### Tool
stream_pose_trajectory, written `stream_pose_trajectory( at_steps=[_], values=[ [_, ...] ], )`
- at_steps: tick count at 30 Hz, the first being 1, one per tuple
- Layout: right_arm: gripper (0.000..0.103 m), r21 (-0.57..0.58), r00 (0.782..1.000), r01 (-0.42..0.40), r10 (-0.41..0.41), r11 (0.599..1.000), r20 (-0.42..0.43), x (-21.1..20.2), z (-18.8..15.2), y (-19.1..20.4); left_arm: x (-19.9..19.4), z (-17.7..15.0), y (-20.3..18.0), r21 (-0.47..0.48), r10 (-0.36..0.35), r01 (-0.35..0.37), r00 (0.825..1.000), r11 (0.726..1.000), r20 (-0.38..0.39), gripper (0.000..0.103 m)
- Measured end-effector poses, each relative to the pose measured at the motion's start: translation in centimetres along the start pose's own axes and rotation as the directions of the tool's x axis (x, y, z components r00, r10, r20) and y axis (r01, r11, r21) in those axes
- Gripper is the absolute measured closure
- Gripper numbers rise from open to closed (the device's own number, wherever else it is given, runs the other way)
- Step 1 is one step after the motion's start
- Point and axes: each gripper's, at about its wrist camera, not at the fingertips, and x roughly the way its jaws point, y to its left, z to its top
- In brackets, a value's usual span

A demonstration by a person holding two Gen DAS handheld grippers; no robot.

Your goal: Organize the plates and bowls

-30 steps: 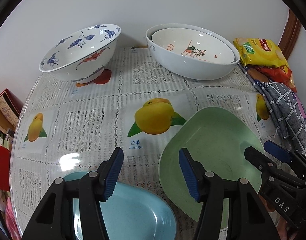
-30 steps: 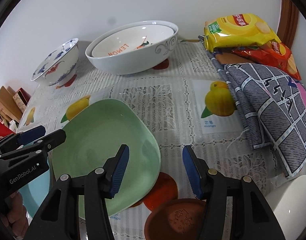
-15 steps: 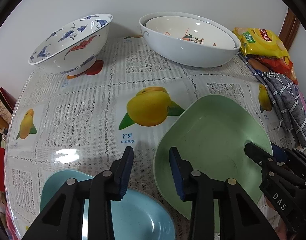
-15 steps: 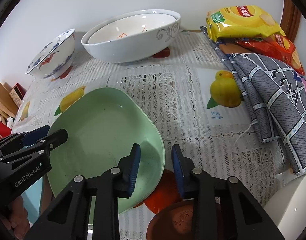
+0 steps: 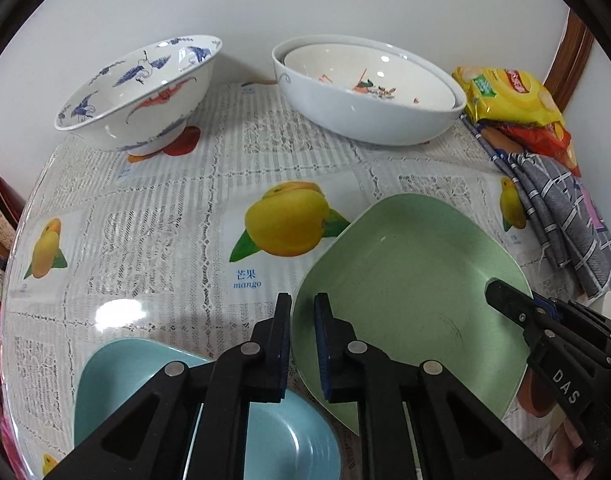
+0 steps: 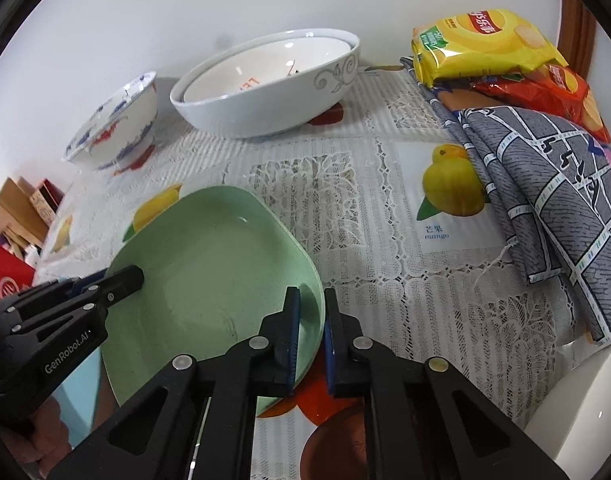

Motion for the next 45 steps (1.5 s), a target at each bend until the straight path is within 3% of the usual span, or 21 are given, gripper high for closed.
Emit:
stream_pose_trajectory(
  at_steps=[12, 21, 45],
  values=[
    [0.095, 0.016, 0.996, -0.058, 0.057, 0.998, 0.07, -4.6, -0.3, 0.1, -5.5, -0.7, 0.4, 0.0, -0.022, 0.022, 0.996, 1.0, 0.085, 0.094],
    [0.096, -0.022, 0.987, -0.101, 0.103, 0.995, 0.125, -7.9, -1.4, 2.1, -9.5, -2.7, 1.7, -0.033, 0.003, 0.002, 0.992, 0.999, 0.123, 0.094],
    [0.096, -0.147, 0.971, -0.166, 0.188, 0.975, 0.15, -10.7, -3.7, 8.1, -14.6, -6.8, 6.5, -0.119, 0.085, -0.066, 0.984, 0.991, 0.158, 0.094]
  ],
)
